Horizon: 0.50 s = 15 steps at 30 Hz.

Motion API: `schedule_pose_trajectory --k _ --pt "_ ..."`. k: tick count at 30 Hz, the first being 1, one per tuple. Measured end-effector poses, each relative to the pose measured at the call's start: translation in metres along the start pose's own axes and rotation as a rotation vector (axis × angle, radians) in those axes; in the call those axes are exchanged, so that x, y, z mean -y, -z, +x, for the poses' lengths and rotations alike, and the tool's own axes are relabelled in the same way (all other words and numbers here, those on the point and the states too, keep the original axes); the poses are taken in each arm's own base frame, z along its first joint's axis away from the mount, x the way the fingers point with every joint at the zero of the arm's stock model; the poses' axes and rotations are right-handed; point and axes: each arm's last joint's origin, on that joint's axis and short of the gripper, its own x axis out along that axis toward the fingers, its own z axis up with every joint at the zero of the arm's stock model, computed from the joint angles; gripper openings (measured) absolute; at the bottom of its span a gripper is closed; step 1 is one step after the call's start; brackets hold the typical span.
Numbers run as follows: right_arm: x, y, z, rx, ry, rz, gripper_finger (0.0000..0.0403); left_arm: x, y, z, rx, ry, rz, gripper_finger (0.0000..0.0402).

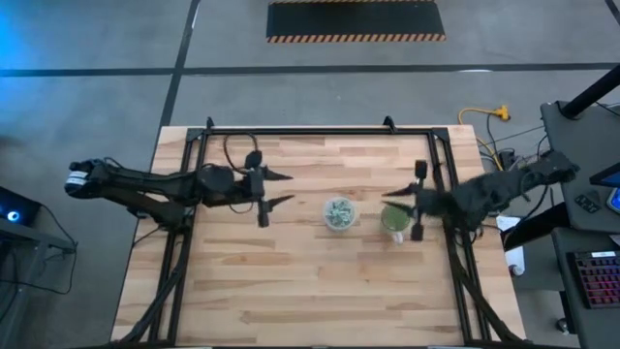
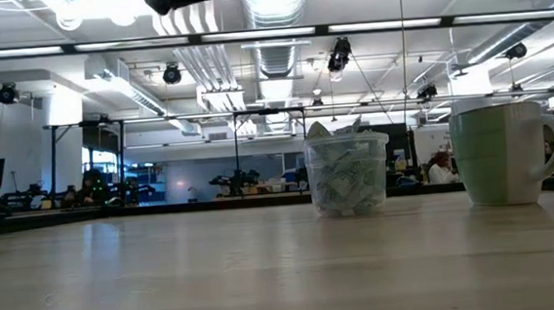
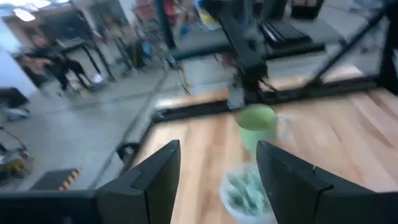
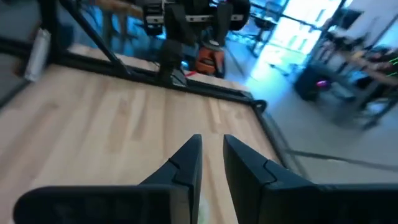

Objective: Pick and place Stevia / Truvia into bins
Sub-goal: Return to Home Position

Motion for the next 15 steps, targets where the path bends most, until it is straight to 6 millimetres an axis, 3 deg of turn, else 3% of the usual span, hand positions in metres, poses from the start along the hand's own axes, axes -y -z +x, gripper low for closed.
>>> schedule_pose_trajectory --k 4,7,15 --pt "0.024 0.021 -0.015 0.05 -0.06 0.095 0.0057 -0.008 0.015 -0.012 0.061 -0.045 -0.021 0.0195" --pt "0.031 0.039 -0.019 0.062 -0.09 0.127 0.0057 -0.012 0.024 -0.026 0.1 -0.047 -0.026 0.0195" --pt "0.026 0.084 -0.019 0.038 -0.082 0.12 0.0057 -0.015 0.05 -0.062 0.167 -0.05 -0.067 0.0195"
